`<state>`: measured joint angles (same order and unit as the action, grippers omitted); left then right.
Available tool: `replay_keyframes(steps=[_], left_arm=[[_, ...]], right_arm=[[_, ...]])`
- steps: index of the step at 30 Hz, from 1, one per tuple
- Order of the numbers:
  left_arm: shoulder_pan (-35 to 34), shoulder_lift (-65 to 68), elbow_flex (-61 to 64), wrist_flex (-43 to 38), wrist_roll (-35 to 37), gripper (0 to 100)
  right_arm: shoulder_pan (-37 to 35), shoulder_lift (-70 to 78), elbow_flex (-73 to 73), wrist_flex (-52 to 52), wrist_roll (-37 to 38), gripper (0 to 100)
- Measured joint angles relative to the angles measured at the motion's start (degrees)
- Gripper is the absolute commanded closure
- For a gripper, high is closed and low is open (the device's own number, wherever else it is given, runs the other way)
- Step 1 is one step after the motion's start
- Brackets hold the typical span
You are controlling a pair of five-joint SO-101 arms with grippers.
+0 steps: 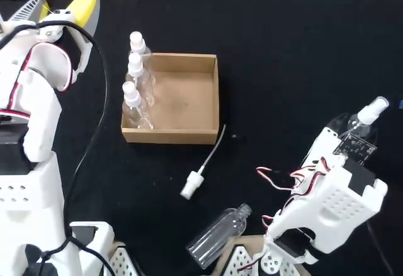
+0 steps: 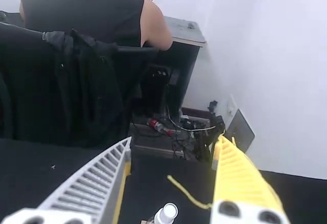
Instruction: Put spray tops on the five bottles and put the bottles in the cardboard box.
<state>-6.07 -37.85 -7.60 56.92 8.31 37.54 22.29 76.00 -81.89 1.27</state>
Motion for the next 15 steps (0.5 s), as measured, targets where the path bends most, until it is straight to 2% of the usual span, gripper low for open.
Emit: replay_keyframes(steps=[12, 15], left_arm=[[0.0, 0.0, 0.0, 0.0, 0.0, 77], [0.0, 0.0, 0.0, 0.0, 0.0, 77]], right_arm=[[-1.8, 0.0, 0.0, 0.0, 0.1, 78.5], [-1.8, 0.0, 0.2, 0.0, 0.1, 74.4]])
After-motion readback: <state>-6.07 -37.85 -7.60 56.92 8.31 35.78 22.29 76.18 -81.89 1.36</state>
